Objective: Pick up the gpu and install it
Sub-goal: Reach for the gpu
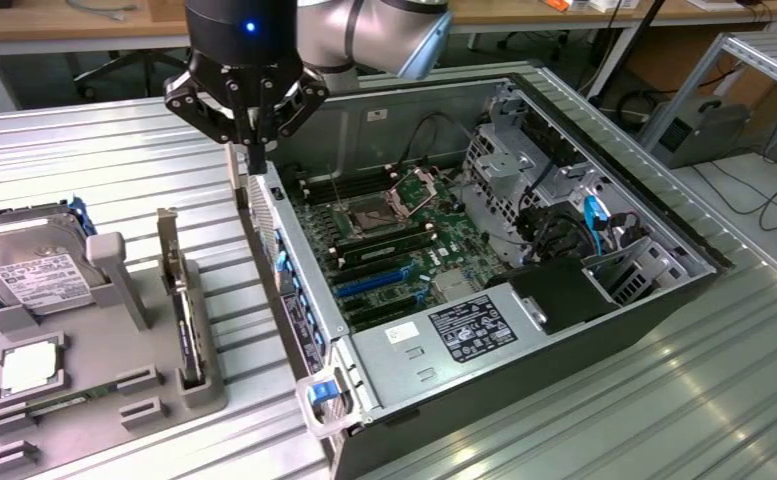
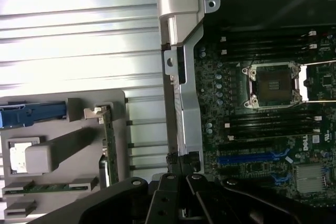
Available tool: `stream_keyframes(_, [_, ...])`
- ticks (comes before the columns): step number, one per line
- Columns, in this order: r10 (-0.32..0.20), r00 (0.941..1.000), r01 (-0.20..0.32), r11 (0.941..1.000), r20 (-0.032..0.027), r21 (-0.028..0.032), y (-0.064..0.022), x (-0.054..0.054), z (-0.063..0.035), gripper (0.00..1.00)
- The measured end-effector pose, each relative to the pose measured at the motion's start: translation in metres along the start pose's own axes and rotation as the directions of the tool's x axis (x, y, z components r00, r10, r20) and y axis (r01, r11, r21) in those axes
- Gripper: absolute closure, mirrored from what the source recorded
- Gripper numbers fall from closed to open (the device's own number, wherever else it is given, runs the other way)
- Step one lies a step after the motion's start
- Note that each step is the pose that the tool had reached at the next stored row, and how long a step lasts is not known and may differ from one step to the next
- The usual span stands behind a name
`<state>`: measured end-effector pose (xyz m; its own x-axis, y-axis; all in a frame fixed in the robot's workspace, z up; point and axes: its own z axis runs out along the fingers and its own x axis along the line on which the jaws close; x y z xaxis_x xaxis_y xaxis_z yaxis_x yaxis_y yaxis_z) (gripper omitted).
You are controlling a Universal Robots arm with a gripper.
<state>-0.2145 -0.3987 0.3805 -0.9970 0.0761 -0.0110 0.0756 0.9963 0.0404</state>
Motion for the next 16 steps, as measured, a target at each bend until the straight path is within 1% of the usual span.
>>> stream_keyframes(16, [0.0, 1.0, 0.0, 1.0, -0.0039, 0.0003, -0.0013, 0.016, 0.0021, 0.89])
